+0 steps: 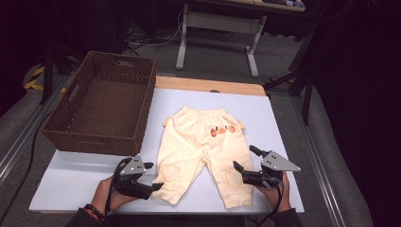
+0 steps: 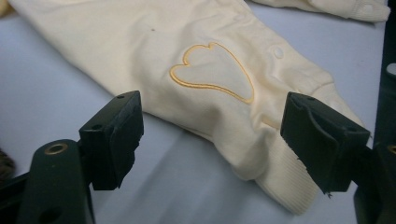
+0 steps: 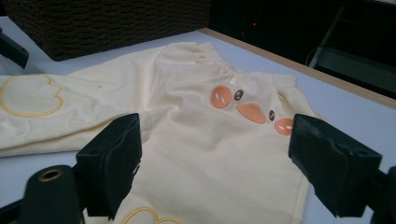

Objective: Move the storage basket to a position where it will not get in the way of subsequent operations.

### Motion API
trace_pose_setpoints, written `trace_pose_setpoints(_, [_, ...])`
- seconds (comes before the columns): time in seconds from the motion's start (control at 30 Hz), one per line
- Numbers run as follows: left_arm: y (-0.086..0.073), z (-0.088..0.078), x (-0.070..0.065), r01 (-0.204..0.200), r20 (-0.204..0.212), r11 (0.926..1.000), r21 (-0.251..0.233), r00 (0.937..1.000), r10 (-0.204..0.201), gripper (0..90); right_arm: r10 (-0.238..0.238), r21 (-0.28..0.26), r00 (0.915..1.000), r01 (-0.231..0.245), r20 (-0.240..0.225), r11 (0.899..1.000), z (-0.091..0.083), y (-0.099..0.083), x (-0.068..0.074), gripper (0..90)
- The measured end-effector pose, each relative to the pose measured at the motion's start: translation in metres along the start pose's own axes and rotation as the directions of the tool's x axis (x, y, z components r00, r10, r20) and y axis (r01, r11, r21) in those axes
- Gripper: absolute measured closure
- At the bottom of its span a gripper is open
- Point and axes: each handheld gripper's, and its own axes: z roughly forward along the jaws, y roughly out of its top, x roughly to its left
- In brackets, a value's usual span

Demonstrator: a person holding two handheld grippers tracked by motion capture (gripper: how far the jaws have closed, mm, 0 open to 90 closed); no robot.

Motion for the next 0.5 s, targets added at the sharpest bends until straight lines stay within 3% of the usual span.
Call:
trace_pose_setpoints(0.13, [-0.0002,0.0058,-0.0006,0.022,-0.008,0.9994,0.028,0.9997,-0.022,18.1,0.022,-0.011,0.9993,-0.022,0.032,1.0,-0.0035,-0.0024,-0.0031,11.9])
trace_pose_setpoints(0.2, [0.0003,0.007,-0.0021,0.036,-0.061,0.9987,0.036,0.9976,-0.034,9.1,0.029,-0.022,0.9987,-0.028,0.041,0.999,-0.0055,-0.0027,-0.0037,11.7])
trace_pose_setpoints(0.27, [-0.0002,0.0054,-0.0011,0.049,-0.034,0.9983,0.031,0.9983,-0.048,10.5,0.031,-0.024,0.9983,-0.03,0.05,0.999,-0.0067,-0.0025,-0.0044,11.2])
trace_pose_setpoints(0.5, [0.0012,0.01,-0.0001,0.062,-0.042,0.9951,0.077,0.9974,-0.059,9.4,0.034,-0.019,0.9977,-0.033,0.059,0.999,-0.0059,-0.003,-0.0052,10.5])
